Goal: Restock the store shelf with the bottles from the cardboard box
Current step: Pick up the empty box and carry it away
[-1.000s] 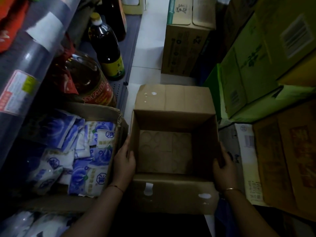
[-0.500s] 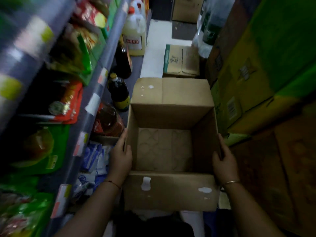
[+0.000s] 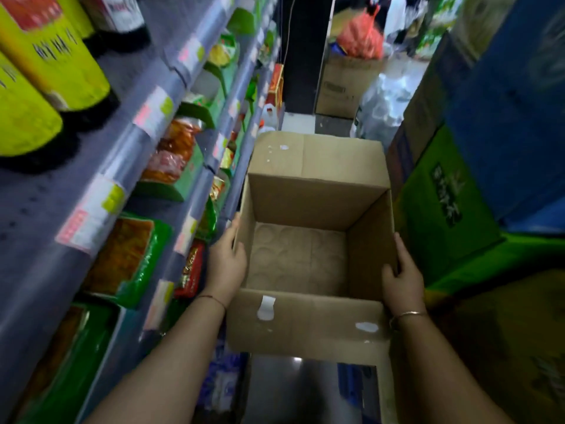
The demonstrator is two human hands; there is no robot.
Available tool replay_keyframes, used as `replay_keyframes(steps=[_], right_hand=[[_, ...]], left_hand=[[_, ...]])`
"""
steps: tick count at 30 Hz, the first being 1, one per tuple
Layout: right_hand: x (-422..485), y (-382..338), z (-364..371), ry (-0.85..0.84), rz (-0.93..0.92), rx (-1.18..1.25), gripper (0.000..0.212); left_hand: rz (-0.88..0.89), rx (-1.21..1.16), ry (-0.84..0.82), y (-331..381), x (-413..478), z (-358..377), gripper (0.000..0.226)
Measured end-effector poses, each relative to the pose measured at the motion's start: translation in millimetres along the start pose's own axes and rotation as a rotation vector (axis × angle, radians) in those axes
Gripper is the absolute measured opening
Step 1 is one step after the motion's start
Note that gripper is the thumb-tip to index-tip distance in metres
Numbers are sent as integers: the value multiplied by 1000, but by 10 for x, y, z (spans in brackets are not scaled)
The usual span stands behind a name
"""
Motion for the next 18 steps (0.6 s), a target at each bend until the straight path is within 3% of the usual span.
replay_keyframes(steps=[18], right_hand=[[1897, -509, 217, -10, 54, 39, 65]], left_hand=[[-65, -33, -47, 1006, 1545, 221, 58]])
Point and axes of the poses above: each hand's wrist, its own x-axis towards the middle knuckle, its own z-axis out of the palm, y = z × x, the point moved 1 cm from there along x, towards the middle knuckle, and after that the axes turned 14 degrees about -z, right-handed, at the moved point
